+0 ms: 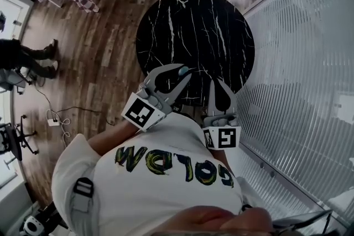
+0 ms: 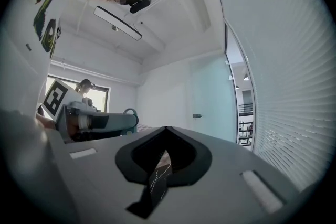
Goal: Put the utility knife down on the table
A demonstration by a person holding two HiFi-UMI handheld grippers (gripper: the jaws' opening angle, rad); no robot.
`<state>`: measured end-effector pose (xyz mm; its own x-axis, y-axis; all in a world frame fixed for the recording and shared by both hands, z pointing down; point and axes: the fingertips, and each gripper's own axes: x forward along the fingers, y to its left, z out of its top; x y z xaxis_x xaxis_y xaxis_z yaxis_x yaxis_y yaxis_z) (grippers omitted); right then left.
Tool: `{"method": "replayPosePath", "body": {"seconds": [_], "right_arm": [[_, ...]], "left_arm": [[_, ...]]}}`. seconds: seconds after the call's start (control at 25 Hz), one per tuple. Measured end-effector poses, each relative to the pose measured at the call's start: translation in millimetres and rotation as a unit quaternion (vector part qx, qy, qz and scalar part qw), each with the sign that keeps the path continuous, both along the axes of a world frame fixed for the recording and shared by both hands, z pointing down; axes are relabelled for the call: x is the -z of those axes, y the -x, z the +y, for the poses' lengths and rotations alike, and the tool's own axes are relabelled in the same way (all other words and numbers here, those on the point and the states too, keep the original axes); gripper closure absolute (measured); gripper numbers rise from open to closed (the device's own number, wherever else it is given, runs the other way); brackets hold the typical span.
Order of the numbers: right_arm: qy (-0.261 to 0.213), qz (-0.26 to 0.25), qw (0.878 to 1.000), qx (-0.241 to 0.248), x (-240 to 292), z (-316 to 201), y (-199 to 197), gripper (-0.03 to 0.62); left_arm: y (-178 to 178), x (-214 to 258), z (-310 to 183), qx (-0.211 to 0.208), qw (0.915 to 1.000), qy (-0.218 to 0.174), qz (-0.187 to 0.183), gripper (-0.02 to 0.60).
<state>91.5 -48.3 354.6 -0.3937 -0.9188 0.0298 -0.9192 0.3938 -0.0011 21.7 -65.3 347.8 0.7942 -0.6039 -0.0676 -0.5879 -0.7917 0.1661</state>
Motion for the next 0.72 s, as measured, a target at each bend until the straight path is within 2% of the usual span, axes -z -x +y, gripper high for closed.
{"method": "replayPosePath", "body": {"seconds": [0.44,0.72], "right_arm": [[0.006,0.000,1.000,0.002,-20,-10,-21,0.592],[0.024,0.008,1.000,0.000,-54,-23,-30,0.592]], "left_arm": [[-25,-27,-11,-0.001,0.9993,0.011,-0.037,0.508],[-29,-80,-27,-0.004,0.9959,0.067,-0.061,0.508]]}}
